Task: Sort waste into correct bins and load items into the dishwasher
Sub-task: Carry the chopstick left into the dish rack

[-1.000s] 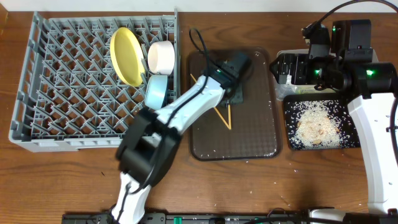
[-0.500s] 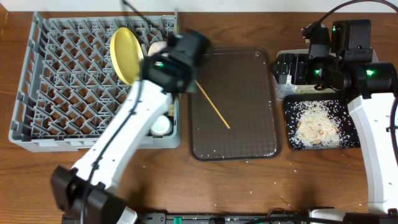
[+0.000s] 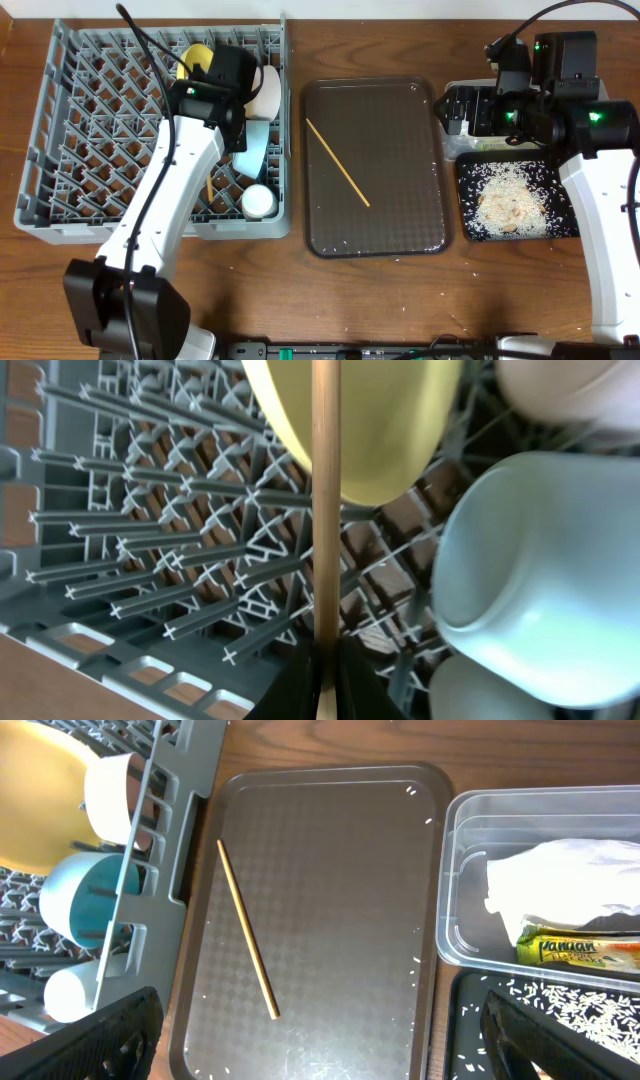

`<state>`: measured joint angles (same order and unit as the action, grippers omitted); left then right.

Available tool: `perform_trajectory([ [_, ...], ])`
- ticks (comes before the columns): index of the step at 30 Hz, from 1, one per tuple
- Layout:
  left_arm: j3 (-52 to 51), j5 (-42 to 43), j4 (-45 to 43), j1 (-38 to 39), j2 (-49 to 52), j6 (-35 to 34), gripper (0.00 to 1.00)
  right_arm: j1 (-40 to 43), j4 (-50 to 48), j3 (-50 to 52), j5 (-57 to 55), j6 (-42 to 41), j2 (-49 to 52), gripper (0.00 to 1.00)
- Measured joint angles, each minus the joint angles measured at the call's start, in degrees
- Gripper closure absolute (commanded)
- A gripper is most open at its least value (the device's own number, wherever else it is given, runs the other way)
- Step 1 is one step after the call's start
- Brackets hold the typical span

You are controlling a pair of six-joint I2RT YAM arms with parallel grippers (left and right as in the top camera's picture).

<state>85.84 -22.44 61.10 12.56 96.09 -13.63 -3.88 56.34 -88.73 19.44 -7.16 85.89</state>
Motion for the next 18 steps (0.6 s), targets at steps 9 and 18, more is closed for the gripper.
perform_trajectory([
  [9, -4.1, 0.0, -4.5, -0.2, 0.2, 1.5, 0.51, 0.0, 0.0, 0.0, 0.0, 0.0, 0.0, 0.01],
  [18, -4.1, -0.2, -5.9, -0.2, 0.2, 1.5, 0.48, 0.0, 0.0, 0.0, 0.0, 0.0, 0.0, 0.01],
])
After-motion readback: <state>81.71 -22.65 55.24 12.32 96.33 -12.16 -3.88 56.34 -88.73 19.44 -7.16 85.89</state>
